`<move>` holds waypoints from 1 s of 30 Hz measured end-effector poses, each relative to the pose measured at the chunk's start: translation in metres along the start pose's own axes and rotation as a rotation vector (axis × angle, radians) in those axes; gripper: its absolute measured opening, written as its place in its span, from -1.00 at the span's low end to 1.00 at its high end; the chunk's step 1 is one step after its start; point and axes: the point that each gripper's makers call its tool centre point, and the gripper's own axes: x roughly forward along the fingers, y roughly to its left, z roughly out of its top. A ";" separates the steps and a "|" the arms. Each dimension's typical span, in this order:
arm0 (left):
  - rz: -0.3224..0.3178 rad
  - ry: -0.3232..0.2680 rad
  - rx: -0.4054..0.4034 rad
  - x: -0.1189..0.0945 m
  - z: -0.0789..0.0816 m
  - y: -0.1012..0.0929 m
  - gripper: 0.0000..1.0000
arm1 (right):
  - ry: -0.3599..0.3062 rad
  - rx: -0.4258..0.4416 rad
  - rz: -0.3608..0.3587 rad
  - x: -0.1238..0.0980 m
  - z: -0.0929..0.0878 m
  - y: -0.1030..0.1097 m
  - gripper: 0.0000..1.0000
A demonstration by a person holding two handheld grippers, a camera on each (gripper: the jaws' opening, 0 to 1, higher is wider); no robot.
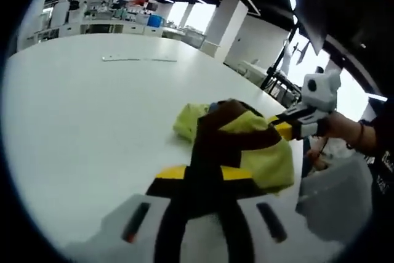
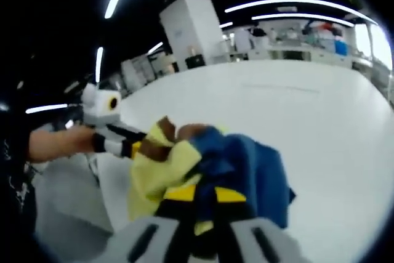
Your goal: Fold the garment on the visible template until the final outline fits inside the template.
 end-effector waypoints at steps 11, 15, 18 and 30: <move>0.027 -0.042 0.036 -0.015 0.006 -0.006 -1.00 | -0.038 -0.053 -0.018 -0.006 0.008 0.001 -1.00; 0.047 -0.109 0.029 -0.027 0.021 -0.009 -1.00 | -0.046 -0.103 -0.022 -0.012 0.015 0.003 -1.00; 0.051 -0.138 0.017 -0.036 0.027 -0.004 -1.00 | -0.056 -0.119 -0.026 -0.016 0.021 0.002 -1.00; 0.113 -0.350 -0.032 -0.073 0.082 0.012 -1.00 | -0.103 -0.201 -0.104 -0.039 0.051 -0.014 -1.00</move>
